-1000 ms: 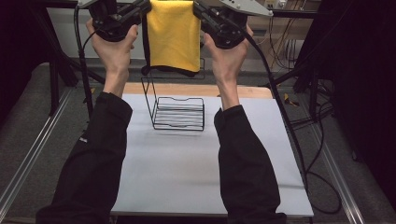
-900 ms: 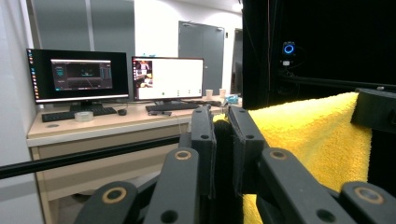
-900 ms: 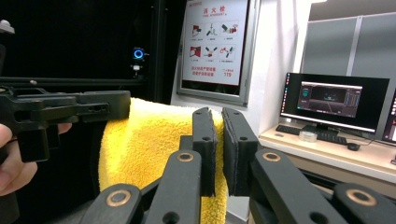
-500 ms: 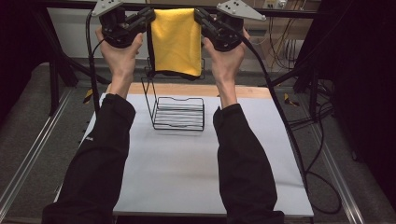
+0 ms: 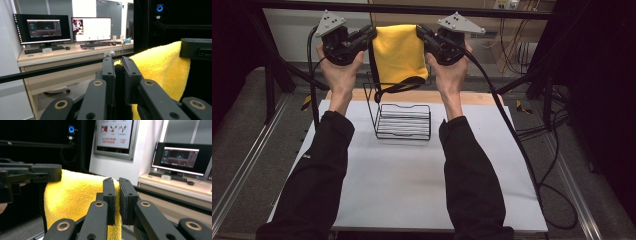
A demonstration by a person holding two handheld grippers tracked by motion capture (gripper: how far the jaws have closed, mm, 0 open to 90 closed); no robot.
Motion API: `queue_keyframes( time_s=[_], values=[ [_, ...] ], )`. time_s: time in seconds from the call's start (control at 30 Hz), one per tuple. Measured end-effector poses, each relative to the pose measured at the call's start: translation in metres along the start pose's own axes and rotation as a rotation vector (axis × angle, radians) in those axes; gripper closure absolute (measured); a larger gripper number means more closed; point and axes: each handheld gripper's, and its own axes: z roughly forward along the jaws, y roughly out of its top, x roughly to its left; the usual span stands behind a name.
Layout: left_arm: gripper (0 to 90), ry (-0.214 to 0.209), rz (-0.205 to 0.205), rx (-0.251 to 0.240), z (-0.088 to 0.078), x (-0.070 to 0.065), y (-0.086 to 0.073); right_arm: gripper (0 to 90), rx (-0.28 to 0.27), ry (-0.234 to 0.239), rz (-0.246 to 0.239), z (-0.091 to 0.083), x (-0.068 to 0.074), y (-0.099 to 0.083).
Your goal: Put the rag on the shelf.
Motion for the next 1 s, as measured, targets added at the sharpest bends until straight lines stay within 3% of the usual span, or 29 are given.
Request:
queue_keyframes(
  time_s=[0.4,0.77,1.0],
  values=[
    [81.0,-0.036,0.009,0.043,-0.010,-0.002,-0.029,84.6,0.059,0.022,0.012,-0.005,0.005,-0.028],
    [80.8,-0.044,0.026,0.065,-0.019,-0.008,-0.034,84.5,0.073,0.039,0.013,-0.014,0.007,-0.033],
    [80.6,-0.069,0.033,0.080,-0.028,-0.010,-0.036,84.3,0.090,0.082,-0.006,-0.023,0.011,-0.035]
  ],
)
